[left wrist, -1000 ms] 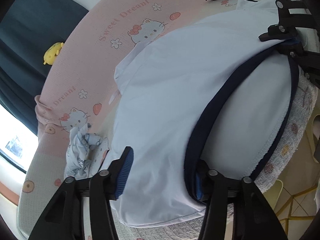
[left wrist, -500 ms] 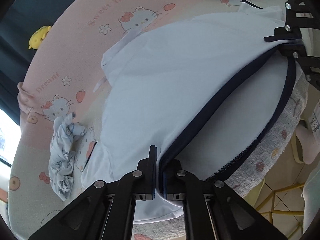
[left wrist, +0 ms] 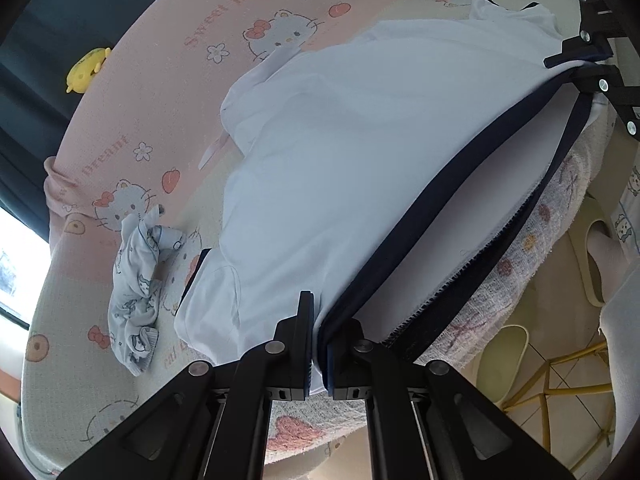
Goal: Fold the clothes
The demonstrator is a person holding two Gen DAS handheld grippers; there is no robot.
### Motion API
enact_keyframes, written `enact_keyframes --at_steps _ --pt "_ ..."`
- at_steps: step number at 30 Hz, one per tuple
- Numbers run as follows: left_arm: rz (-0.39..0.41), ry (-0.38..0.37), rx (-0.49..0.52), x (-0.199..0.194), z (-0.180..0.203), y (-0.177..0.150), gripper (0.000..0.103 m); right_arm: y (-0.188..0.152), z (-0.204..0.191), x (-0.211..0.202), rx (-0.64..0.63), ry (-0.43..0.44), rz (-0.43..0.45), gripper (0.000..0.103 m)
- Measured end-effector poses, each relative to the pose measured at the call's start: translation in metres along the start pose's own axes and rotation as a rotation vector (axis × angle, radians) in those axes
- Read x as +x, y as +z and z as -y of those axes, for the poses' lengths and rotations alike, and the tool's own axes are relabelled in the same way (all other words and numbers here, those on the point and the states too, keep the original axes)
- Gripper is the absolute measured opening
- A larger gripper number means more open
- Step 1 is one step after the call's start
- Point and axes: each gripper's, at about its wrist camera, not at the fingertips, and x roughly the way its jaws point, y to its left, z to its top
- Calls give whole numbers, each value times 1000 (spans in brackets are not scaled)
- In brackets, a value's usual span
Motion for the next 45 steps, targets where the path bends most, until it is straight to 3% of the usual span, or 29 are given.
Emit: enact_keyframes --at_steps 8,14,19,20,21,24,27,29,31,38,45 --pt "-42 -79 -35 -2 -2 -14 4 -14 -15 -12 12 22 -28 2" --pt "-53 -80 -10 1 5 -18 4 -19 -26 -18 -8 20 -44 2" --pt "-66 -94 -64 8 -6 -12 7 -18 -24 -12 10 33 -56 3" --pt "-67 -99 -75 9 -8 -11 7 -17 -24 -13 9 18 -53 10" --pt "-64 -106 -88 7 -10 -9 7 -17 -24 -15 7 -2 -49 24" --pt "-26 -125 -130 -7 -20 -6 7 -16 -23 -25 0 -67 -24 47" --pt "-32 -136 -102 -15 -22 -4 15 -14 -17 -38 16 -102 -6 53" --pt "-36 -144 -84 -20 -23 -3 40 -12 -13 -44 33 -118 -9 56" --pt "-41 -152 -69 -25 -24 -2 53 -11 -9 -48 47 -131 -12 60" --pt "-88 -179 -138 -40 -42 -3 53 -3 18 -65 111 -149 -8 65" --pt "-69 -206 -284 -52 -83 11 53 14 56 -72 185 -192 19 73"
